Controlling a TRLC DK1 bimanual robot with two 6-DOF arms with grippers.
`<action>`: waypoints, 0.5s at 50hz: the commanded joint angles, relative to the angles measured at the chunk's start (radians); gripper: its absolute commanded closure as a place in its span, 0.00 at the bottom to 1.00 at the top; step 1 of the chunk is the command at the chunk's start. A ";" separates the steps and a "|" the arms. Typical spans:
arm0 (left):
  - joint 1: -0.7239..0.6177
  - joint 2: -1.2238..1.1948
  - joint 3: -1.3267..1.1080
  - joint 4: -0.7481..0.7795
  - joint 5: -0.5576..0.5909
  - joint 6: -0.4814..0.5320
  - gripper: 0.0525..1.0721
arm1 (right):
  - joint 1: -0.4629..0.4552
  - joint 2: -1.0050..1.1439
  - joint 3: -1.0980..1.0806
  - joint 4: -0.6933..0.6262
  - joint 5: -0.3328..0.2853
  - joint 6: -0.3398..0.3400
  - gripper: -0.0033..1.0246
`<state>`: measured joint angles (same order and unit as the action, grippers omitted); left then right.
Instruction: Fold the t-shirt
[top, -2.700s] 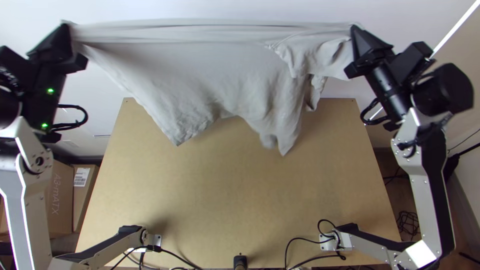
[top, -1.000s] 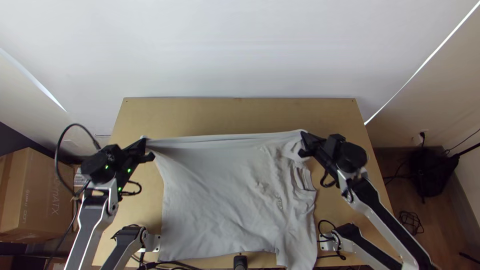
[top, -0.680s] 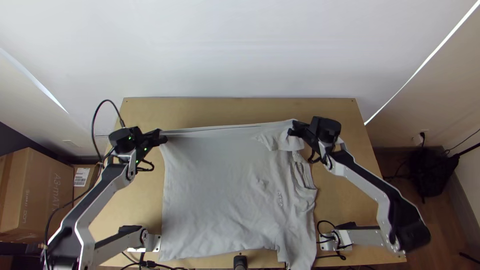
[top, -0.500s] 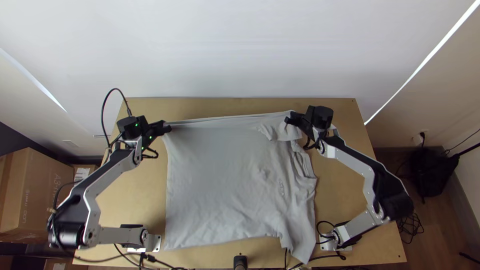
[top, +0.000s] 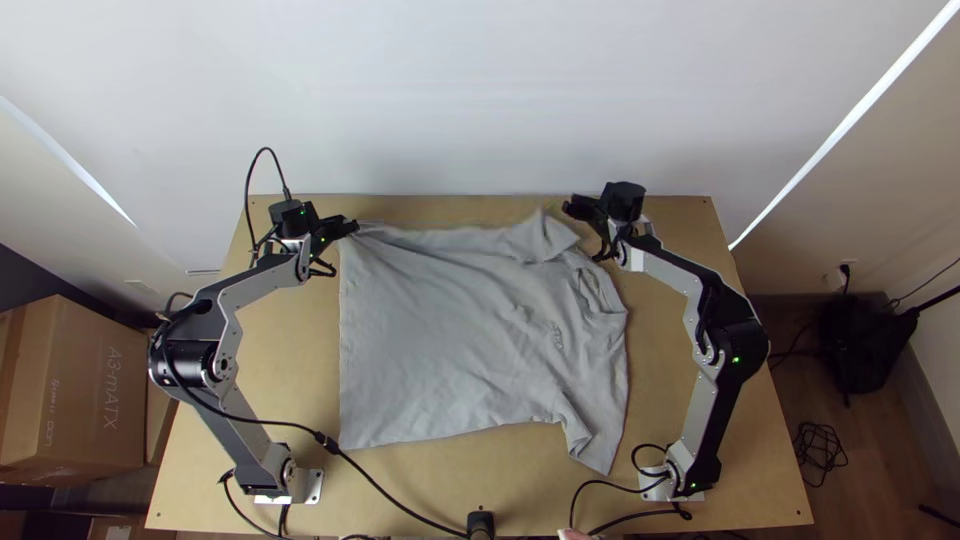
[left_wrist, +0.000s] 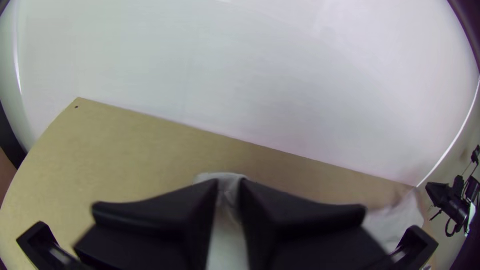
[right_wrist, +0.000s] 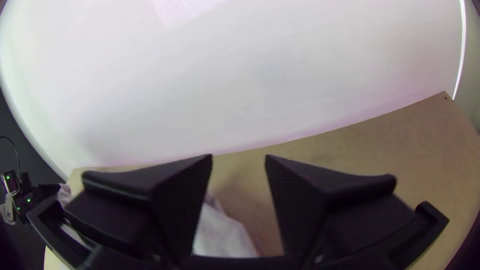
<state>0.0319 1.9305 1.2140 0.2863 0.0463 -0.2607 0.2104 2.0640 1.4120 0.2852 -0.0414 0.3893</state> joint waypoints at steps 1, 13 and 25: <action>0.003 -0.028 0.045 0.019 -0.013 -0.005 0.04 | -0.031 0.015 0.091 -0.098 0.012 0.014 0.04; 0.016 -0.205 0.098 -0.110 0.003 -0.077 0.04 | -0.085 -0.156 0.056 -0.182 0.011 0.069 0.04; 0.025 -0.415 0.068 -0.288 0.033 -0.078 0.04 | -0.167 -0.447 -0.013 -0.449 -0.048 0.111 0.04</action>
<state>0.0422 1.5921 1.2858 0.0425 0.0517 -0.3172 0.0872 1.7584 1.4433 -0.0944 -0.0635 0.4698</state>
